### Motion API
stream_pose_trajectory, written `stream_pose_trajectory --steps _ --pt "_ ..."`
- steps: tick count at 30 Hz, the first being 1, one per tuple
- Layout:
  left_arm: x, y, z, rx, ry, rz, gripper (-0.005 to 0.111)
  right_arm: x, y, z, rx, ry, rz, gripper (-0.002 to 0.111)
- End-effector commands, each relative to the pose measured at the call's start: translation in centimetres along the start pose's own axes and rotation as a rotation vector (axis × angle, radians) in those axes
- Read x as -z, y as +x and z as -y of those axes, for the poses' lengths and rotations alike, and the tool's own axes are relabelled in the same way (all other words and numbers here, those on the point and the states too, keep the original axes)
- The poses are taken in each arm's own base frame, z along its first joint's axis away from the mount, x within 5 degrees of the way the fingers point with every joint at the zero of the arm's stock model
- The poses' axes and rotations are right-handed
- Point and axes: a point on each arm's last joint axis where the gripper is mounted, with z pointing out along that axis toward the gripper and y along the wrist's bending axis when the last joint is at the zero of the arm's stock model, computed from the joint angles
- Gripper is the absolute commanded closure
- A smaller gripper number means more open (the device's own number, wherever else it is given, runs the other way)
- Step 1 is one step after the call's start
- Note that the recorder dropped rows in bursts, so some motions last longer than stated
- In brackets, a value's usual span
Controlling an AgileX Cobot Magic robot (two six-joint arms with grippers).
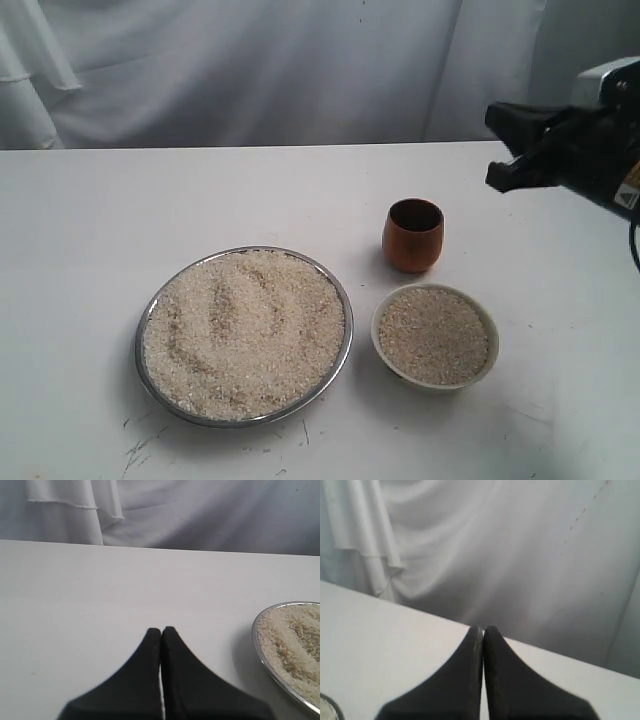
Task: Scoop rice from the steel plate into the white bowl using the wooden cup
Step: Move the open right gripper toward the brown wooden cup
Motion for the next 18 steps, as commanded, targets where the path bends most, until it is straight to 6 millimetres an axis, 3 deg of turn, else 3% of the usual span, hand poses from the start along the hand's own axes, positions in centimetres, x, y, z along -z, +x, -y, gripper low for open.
stream_pose_trajectory --steps 1,6,10,18 --pt "0.0 0.0 0.0 -0.001 0.003 0.013 0.107 -0.9 3.1 -0.2 0.010 -0.093 -0.052 0.108" --pt "0.0 0.0 0.0 -0.001 0.003 0.013 0.107 -0.7 5.5 0.6 -0.039 -0.123 -0.088 0.108" --pt "0.0 0.0 0.0 -0.001 0.003 0.013 0.107 0.0 6.2 0.6 -0.008 -0.219 -0.141 0.108" --pt "0.0 0.0 0.0 -0.001 0.003 0.013 0.107 0.8 6.8 1.1 0.064 -0.254 -0.205 0.106"
